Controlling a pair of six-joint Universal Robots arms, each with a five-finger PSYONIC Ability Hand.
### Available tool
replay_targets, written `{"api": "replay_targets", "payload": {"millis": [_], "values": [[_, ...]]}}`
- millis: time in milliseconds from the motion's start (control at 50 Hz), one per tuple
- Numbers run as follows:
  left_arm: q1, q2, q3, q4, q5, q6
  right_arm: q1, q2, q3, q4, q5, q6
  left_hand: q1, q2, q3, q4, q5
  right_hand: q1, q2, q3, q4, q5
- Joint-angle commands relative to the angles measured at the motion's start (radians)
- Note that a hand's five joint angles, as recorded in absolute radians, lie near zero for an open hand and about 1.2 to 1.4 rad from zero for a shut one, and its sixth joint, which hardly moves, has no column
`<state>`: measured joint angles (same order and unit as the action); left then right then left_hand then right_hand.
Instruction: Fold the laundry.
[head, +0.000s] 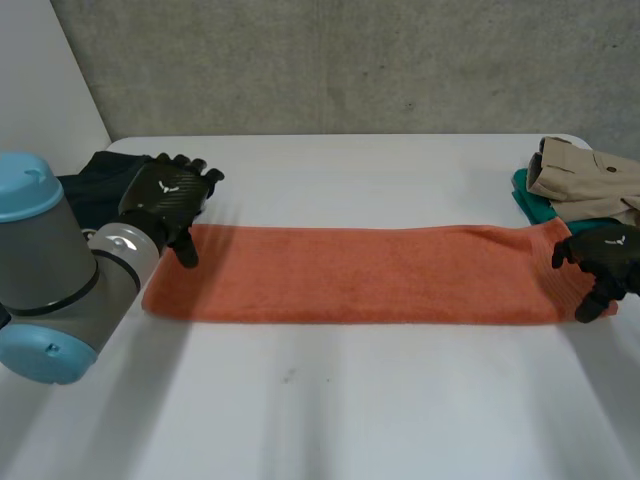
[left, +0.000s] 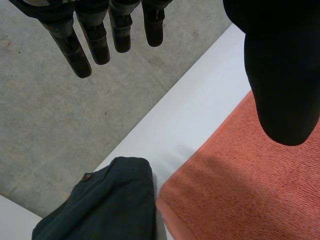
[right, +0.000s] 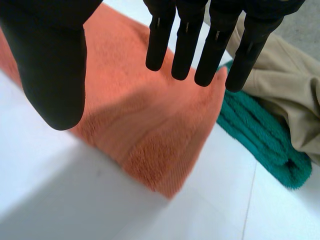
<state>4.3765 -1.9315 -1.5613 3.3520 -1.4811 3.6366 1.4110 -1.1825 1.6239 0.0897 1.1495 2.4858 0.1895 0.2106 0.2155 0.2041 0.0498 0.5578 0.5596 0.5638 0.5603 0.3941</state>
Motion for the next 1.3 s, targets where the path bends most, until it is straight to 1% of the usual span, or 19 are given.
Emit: {"api": "replay_targets", "payload": {"millis": [20,100,140,180,300,440,520,560,580,700,720,800,860,940,1060,1080,1140,1220,1300], "values": [[0.0,-0.018,-0.01,0.024,0.007,0.0,-0.018,0.093,0.048,-0.177,0.006,-0.09,-0.015,-0.036,-0.041,-0.03,-0.05,0.079,0.077,0.073,0.077,0.068],[-0.002,-0.018,-0.011,0.024,0.007,0.0,-0.018,0.138,0.044,-0.202,0.01,-0.108,-0.015,-0.036,-0.041,-0.03,-0.05,0.126,0.124,0.12,0.123,0.115],[-0.002,-0.018,-0.011,0.024,0.007,-0.001,-0.023,0.158,0.03,-0.212,0.021,-0.11,-0.015,-0.036,-0.041,-0.03,-0.05,0.835,0.833,0.829,0.832,0.824],[-0.002,-0.018,-0.011,0.024,0.007,-0.001,-0.029,0.158,0.021,-0.229,0.045,-0.097,-0.015,-0.036,-0.041,-0.03,-0.05,0.839,0.837,0.832,0.836,0.828],[-0.002,-0.006,-0.019,0.023,0.007,-0.001,-0.102,0.115,0.034,-0.38,0.205,-0.113,-0.015,-0.036,-0.041,-0.03,-0.05,0.839,0.837,0.832,0.836,0.828],[0.003,0.049,-0.033,0.023,0.007,-0.001,-0.173,0.052,-0.027,-0.346,0.248,-0.264,-0.015,-0.036,-0.041,-0.03,-0.05,0.839,0.837,0.832,0.836,0.828],[0.014,0.063,-0.042,0.023,0.007,-0.001,-0.153,0.046,-0.039,-0.358,0.236,-0.323,-0.015,-0.036,-0.041,-0.03,-0.05,0.839,0.837,0.832,0.836,0.828],[0.015,0.068,-0.045,0.021,0.004,-0.007,-0.094,0.034,-0.045,-0.366,0.227,-0.324,-0.015,-0.036,-0.041,-0.03,-0.05,0.839,0.837,0.832,0.836,0.828],[0.015,0.069,-0.046,0.021,0.002,-0.01,-0.001,0.015,-0.055,-0.378,0.22,-0.323,-0.015,-0.036,-0.041,-0.03,-0.05,0.839,0.837,0.832,0.836,0.828],[0.021,0.118,-0.085,0.012,0.007,-0.062,0.314,-0.014,-0.076,-0.502,0.165,-0.327,-0.015,-0.036,-0.041,-0.03,-0.05,0.839,0.837,0.832,0.836,0.828],[0.023,0.126,-0.089,0.012,0.007,-0.065,0.406,-0.006,-0.076,-0.549,0.129,-0.334,-0.015,-0.036,-0.041,-0.03,-0.05,0.839,0.837,0.832,0.836,0.828],[0.024,0.146,-0.112,0.015,0.01,-0.069,0.607,0.033,-0.084,-0.605,0.038,-0.349,-0.015,-0.036,-0.041,-0.03,-0.05,0.839,0.837,0.832,0.836,0.828],[0.024,0.154,-0.131,0.017,0.01,-0.069,0.751,0.136,-0.101,-0.61,-0.028,-0.37,-0.015,-0.036,-0.041,-0.03,-0.05,0.839,0.837,0.832,0.836,0.828],[0.02,0.152,-0.143,0.024,0.01,-0.069,0.888,0.256,-0.139,-0.593,-0.044,-0.404,-0.015,-0.036,-0.041,-0.03,-0.05,0.839,0.837,0.832,0.836,0.828],[0.009,0.132,-0.132,0.037,0.007,-0.07,0.938,0.345,-0.182,-0.512,-0.011,-0.43,-0.015,-0.036,-0.041,-0.03,-0.05,0.839,0.837,0.832,0.836,0.828],[0.006,0.125,-0.129,0.041,0.005,-0.072,0.936,0.336,-0.188,-0.493,0.03,-0.417,-0.015,-0.036,-0.041,-0.03,-0.05,0.604,0.602,0.598,0.602,0.593],[-0.026,0.112,-0.12,0.053,0.005,-0.072,0.936,0.307,-0.176,-0.484,0.096,-0.38,-0.015,-0.036,-0.041,-0.03,-0.05,-0.37,-0.372,-0.376,-0.372,-0.381],[-0.063,0.111,-0.099,0.061,0.004,-0.072,0.899,0.201,-0.121,-0.489,0.142,-0.233,-0.015,-0.036,-0.041,-0.03,-0.05,-0.383,-0.385,-0.389,-0.386,-0.394],[-0.078,0.111,-0.08,0.061,0.002,-0.073,0.798,0.086,-0.055,-0.478,0.151,0.013,-0.015,-0.036,-0.041,-0.03,-0.05,-0.383,-0.385,-0.389,-0.386,-0.394]]}}
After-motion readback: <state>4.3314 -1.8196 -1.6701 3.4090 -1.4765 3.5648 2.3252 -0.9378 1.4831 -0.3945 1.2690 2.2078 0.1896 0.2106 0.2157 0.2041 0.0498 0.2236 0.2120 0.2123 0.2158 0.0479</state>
